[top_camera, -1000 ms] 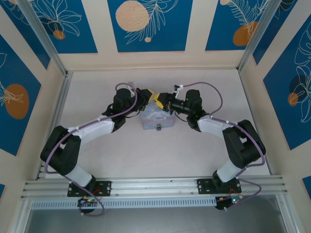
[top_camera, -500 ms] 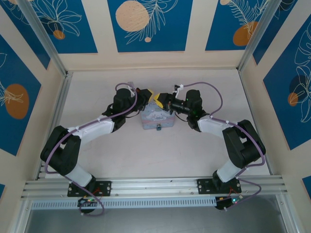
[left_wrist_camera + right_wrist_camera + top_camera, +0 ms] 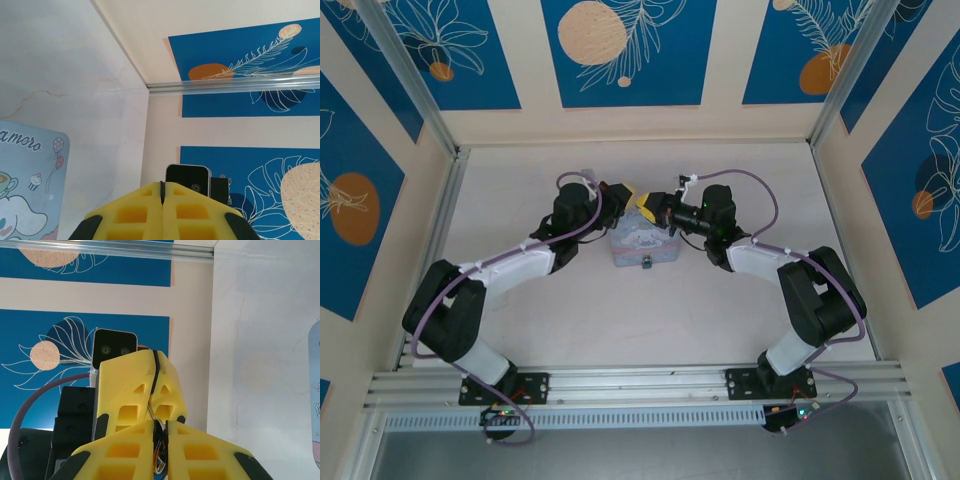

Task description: Unlock a padlock with a key

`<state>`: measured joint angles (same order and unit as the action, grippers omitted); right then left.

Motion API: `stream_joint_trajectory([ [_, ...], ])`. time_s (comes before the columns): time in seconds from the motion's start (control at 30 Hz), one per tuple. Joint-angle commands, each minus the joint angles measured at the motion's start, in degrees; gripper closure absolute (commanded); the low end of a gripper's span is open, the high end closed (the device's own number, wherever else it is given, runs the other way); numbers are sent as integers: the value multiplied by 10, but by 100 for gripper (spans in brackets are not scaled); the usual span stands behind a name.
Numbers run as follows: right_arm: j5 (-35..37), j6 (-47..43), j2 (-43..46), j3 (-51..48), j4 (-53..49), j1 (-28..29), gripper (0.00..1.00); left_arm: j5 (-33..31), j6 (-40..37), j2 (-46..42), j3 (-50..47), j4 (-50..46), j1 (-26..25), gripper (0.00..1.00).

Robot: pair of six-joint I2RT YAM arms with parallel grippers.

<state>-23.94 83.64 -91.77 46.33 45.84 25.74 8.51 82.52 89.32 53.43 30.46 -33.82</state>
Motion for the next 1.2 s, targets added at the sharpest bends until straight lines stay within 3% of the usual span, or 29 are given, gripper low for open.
stream_joint_trajectory([
  [0.0,10,4,-6,3,12,-5,87,-12,3,-20,-11,1,-7,100],
  [0.23,14,6,-5,1,10,-9,88,-19,5,-27,-17,-4,-9,100],
  [0.73,13,8,-7,-3,13,-16,100,-33,13,-38,-34,-13,-19,100],
  [1.17,14,10,-5,-6,13,-21,100,-55,17,-55,-41,-40,-31,100],
])
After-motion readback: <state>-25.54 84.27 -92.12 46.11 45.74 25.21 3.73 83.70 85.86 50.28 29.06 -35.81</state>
